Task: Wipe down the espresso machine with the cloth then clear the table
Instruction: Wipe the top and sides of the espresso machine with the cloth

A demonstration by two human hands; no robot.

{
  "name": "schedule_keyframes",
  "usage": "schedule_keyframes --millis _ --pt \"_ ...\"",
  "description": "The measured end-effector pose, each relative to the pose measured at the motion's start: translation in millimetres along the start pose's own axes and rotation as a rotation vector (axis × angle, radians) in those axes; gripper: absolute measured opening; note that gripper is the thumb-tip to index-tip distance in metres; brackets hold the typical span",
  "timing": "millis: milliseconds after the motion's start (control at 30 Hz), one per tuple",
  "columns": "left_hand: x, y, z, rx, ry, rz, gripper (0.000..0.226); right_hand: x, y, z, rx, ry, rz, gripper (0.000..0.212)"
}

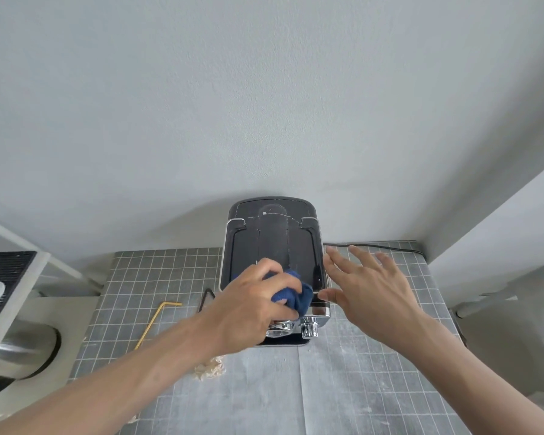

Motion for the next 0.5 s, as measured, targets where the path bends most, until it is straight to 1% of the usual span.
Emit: schedule_keyframes --millis 67,233,300,400,433,500 --pt "-1 5 -1 -0.034 0.013 0.018 0.042 -1 0 -1 -0.003 -0.027 -0.004 0.068" --pt "-8 13 -8 -0.066 0.078 0.04 0.044 1 0 0 0.005 -0.066 0.006 0.067" --pt "-16 14 -13 -0.016 0.059 -0.002 0.041 2 0 2 0.003 -0.098 -0.018 0.068" --pt "-32 5 -20 0.099 0.012 -0.149 0.052 3 1 4 0.002 -0.123 -0.041 0.069" --pt "-33 3 -20 0.122 0.008 -0.173 0.052 3 1 4 0.016 -0.131 -0.037 0.068" --pt "-28 4 -15 0.138 0.0 -0.162 0.047 1 -1 0 0.065 -0.139 -0.006 0.064"
Point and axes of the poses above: each hand's wrist, its own y-axis away from the middle knuckle, its own z-axis out of the palm, x = y × z, the point moved 7 cm from there along -y, towards the middle knuckle, and after that the axes turned 2 degrees about y, right-handed, at the moved point
